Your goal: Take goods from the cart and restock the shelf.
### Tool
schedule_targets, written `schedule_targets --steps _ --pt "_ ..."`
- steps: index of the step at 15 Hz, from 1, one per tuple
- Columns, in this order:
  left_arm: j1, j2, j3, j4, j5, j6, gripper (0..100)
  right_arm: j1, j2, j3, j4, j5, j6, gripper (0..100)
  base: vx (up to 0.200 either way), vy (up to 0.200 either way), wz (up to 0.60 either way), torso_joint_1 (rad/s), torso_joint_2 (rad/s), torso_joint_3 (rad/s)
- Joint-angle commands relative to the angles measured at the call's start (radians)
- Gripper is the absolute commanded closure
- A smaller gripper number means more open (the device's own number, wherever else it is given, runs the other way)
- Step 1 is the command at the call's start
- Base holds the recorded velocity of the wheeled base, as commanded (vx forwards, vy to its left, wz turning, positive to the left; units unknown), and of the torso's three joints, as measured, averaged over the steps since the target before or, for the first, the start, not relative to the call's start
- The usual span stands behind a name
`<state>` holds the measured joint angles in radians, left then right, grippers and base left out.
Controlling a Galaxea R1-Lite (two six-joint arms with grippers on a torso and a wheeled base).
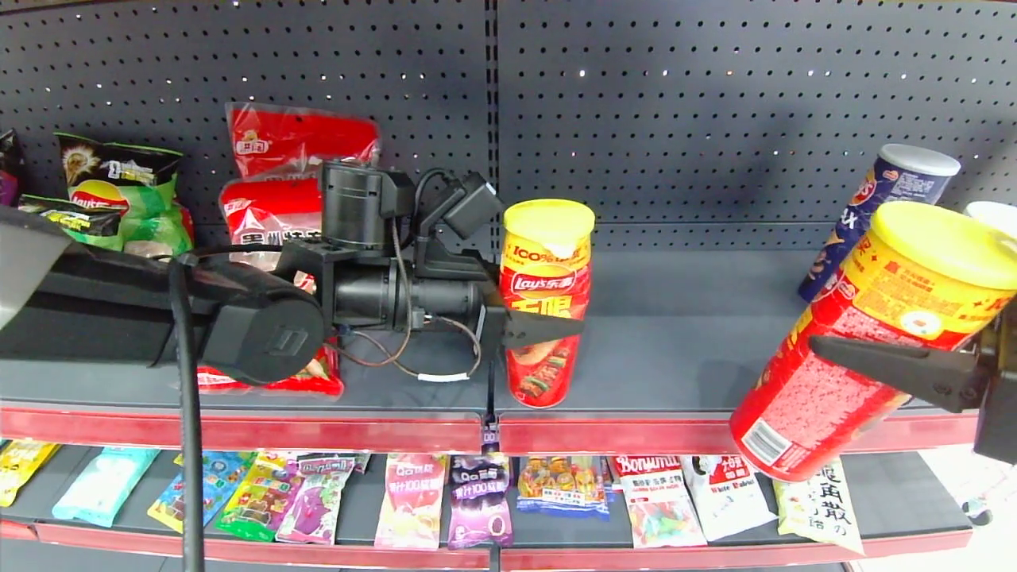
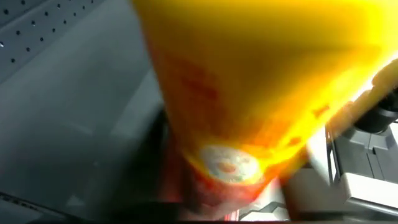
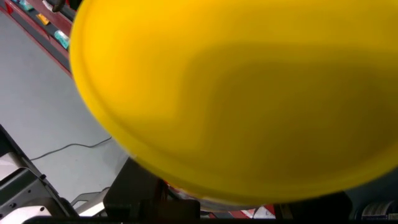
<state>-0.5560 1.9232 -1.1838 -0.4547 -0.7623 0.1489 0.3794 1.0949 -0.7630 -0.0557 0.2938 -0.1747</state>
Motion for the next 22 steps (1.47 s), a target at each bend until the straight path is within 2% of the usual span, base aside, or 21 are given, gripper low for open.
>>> schedule_targets --steps 1,4,6,9,16,22 --pt "-0.001 -0.009 0.02 -0.001 0.001 0.0 0 0.001 0.039 -0.025 0.001 0.001 0.0 100 0.0 0.0 0.0 0.0 0.0 0.0" --pt "0.001 -0.033 0.059 -0.01 0.003 0.0 0 0.004 0.16 -0.131 -0.001 0.001 -0.003 100 0.0 0.0 0.0 0.0 0.0 0.0" --pt "0.01 -0.047 0.118 -0.052 0.018 0.001 0 0.004 0.247 -0.217 -0.001 0.001 -0.002 100 0.0 0.0 0.0 0.0 0.0 0.0" --pt "0.042 -0.069 0.19 -0.098 0.037 0.0 0 0.009 0.367 -0.334 -0.001 0.001 -0.002 100 0.0 0.0 0.0 0.0 0.0 0.0" --pt "0.099 -0.125 0.277 -0.102 0.034 0.001 0 0.027 0.565 -0.536 -0.007 0.001 -0.008 100 0.0 0.0 0.0 0.0 0.0 0.0" --pt "0.179 -0.217 0.382 -0.114 0.038 0.006 0 0.085 0.741 -0.722 -0.006 0.004 -0.006 100 0.0 0.0 0.0 0.0 0.0 0.0"
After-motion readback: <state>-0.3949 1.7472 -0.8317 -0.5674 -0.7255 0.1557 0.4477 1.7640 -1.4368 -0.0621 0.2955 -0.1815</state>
